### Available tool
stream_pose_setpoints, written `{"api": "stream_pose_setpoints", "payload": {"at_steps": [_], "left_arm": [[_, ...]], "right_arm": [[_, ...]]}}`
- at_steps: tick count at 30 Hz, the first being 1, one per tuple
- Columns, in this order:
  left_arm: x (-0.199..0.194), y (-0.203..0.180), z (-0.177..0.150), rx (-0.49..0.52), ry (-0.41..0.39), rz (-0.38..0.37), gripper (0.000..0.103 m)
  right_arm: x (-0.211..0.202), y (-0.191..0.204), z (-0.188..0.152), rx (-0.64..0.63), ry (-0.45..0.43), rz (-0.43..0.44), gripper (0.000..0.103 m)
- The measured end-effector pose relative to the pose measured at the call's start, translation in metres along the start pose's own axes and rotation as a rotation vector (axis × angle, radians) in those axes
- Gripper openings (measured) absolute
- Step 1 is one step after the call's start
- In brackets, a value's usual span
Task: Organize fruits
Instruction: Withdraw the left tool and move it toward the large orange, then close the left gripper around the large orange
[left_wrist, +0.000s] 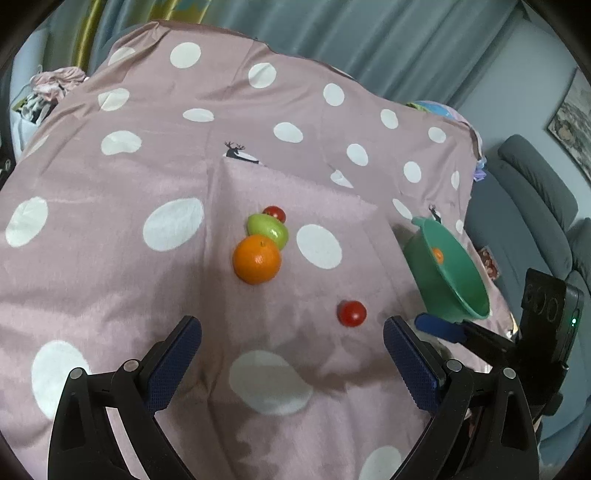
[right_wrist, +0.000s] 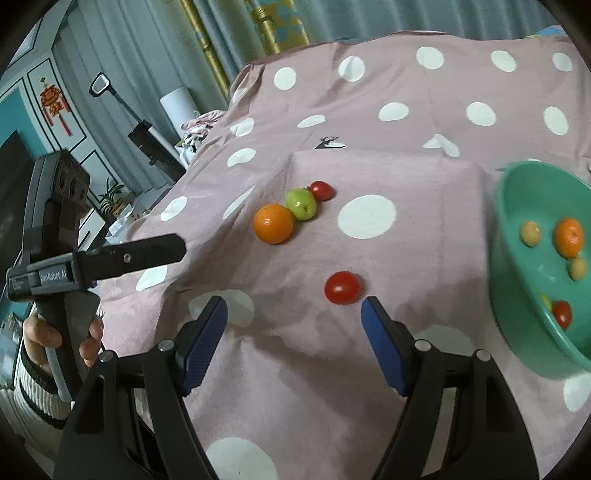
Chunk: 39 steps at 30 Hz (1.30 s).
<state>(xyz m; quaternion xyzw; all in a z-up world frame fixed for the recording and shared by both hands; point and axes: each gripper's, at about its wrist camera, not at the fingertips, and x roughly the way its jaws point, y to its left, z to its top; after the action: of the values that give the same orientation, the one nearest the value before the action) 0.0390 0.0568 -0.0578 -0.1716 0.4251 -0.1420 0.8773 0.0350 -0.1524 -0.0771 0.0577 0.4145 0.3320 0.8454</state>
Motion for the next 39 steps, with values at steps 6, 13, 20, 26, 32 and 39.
{"api": "stream_pose_setpoints", "payload": {"at_steps": [6, 13, 20, 26, 32, 39], "left_arm": [[0.017, 0.003, 0.018, 0.031, 0.021, 0.011, 0.098], [0.041, 0.003, 0.037, 0.085, 0.076, 0.008, 0.098], [0.063, 0.0, 0.051, 0.144, 0.128, 0.005, 0.085], [0.078, 0.005, 0.055, 0.156, 0.17, 0.038, 0.074], [0.09, 0.012, 0.056, 0.148, 0.216, 0.032, 0.063], [0.104, 0.026, 0.058, 0.091, 0.271, 0.024, 0.05]], "right_arm": [[0.028, 0.003, 0.011, -0.018, 0.038, 0.019, 0.075], [0.062, 0.007, 0.03, -0.05, 0.084, 0.048, 0.075], [0.092, 0.008, 0.044, -0.06, 0.129, 0.095, 0.074], [0.109, 0.006, 0.054, -0.032, 0.149, 0.137, 0.071], [0.125, 0.005, 0.061, -0.036, 0.177, 0.138, 0.065], [0.137, 0.008, 0.065, -0.054, 0.195, 0.145, 0.053]]}}
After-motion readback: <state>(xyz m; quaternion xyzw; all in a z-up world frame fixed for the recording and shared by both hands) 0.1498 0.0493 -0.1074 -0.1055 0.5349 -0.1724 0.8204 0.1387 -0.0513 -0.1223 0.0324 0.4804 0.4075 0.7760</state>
